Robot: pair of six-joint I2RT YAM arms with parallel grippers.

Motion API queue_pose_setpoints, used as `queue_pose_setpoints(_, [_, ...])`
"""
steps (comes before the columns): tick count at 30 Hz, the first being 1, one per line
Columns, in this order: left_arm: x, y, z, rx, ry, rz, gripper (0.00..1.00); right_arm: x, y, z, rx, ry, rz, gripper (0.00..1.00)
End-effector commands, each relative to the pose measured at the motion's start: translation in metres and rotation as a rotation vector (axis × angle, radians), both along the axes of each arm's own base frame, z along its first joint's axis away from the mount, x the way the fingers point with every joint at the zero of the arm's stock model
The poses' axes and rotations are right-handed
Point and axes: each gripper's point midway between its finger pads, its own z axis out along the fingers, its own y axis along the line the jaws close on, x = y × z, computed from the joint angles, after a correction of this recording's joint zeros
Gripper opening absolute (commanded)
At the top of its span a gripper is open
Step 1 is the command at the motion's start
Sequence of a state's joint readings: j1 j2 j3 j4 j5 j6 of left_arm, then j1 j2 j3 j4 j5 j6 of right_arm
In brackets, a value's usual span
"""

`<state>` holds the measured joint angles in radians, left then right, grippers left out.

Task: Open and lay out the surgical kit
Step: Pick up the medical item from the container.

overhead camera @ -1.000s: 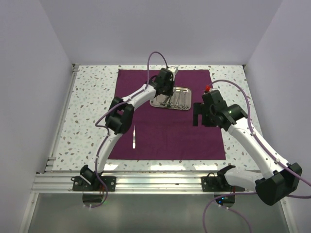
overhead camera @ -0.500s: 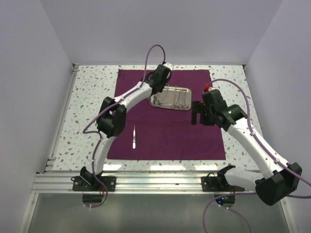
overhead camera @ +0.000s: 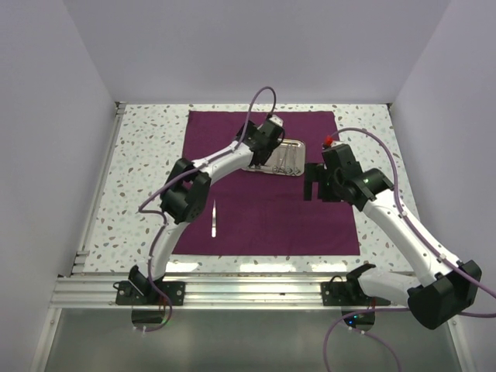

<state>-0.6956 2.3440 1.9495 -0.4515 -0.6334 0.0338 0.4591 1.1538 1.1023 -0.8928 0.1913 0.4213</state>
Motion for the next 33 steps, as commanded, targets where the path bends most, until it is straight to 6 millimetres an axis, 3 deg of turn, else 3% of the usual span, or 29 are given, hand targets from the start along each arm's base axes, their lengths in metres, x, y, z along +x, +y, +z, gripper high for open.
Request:
queue_pose_setpoints(1, [0.012, 0.011, 0.014, -0.069, -0.026, 0.100, 0.96, -0.001, 0.001, 0.006, 0.021, -0.034, 0.009, 0.98])
queue_pose_setpoints(2, [0.012, 0.017, 0.008, -0.115, 0.003, 0.135, 0.94, -0.002, 0.001, 0.005, 0.020, -0.031, 0.011, 0.99])
queue_pose_setpoints(8, [0.013, 0.000, -0.011, -0.303, 0.099, 0.104, 0.77, -0.002, 0.000, 0.003, 0.013, -0.025, 0.011, 0.98])
queue_pose_setpoints(17, [0.018, -0.038, -0.011, -0.449, 0.153, 0.022, 0.48, 0.007, 0.004, 0.001, -0.003, -0.013, 0.024, 0.98])
queue_pose_setpoints(19, [0.018, -0.045, -0.007, -0.479, 0.155, 0.006, 0.47, 0.008, 0.004, 0.001, -0.007, -0.016, 0.024, 0.98])
queue_pose_setpoints(23, [0.017, -0.048, -0.017, -0.484, 0.175, 0.006, 0.46, 0.012, 0.005, -0.002, -0.015, -0.012, 0.028, 0.98])
queue_pose_setpoints(28, [0.023, -0.038, -0.022, -0.440, 0.153, 0.044, 0.45, 0.016, 0.005, -0.003, -0.028, -0.011, 0.031, 0.98])
queue_pose_setpoints(33, [0.033, -0.032, -0.011, -0.430, 0.104, 0.073, 0.45, 0.020, 0.006, -0.006, -0.041, -0.004, 0.040, 0.98])
